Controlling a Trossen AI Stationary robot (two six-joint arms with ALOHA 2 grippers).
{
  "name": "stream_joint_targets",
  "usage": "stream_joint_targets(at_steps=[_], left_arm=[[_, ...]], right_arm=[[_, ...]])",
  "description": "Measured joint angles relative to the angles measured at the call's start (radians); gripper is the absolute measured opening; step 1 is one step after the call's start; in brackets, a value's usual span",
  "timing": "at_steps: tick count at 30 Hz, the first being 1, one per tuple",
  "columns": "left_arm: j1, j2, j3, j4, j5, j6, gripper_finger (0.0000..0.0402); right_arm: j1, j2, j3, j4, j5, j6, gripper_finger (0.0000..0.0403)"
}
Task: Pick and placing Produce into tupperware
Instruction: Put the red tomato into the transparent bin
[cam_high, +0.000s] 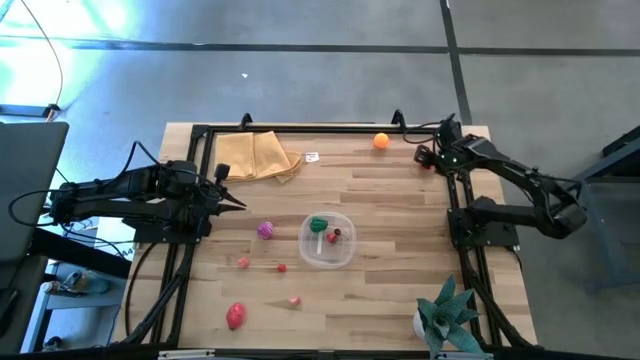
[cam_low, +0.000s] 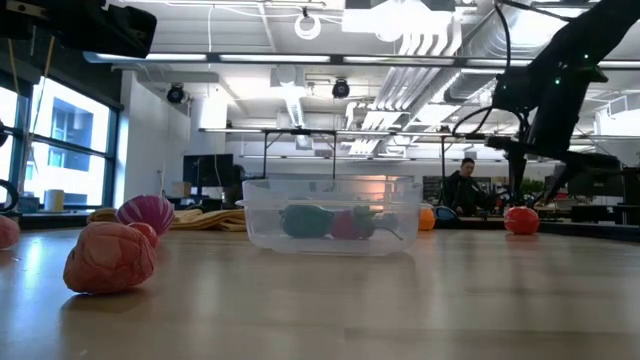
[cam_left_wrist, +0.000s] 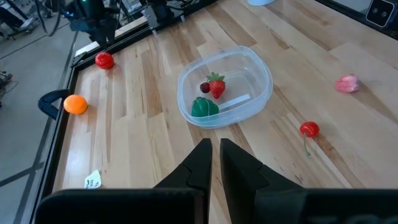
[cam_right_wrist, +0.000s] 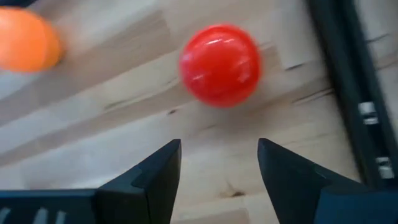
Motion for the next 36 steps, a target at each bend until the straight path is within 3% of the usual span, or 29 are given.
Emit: stream_joint_targets(at_steps=[7,18,36], left_arm=[[0.0,0.0,0.0,0.0,0.0,0.0,0.0024],[0.0,0.0,0.0,0.0,0.0,0.0,0.0024],[0.0,0.0,0.0,0.0,0.0,0.0,0.0024]], right_arm=[[0.0,0.0,-0.002,0.02,0.09,0.0,0.0259],[0.0,0.047,-0.002,0.06,0.143,0.026,0.034],[0.001,0.234,-0.002,0.212,0.141,0.044,0.0346]])
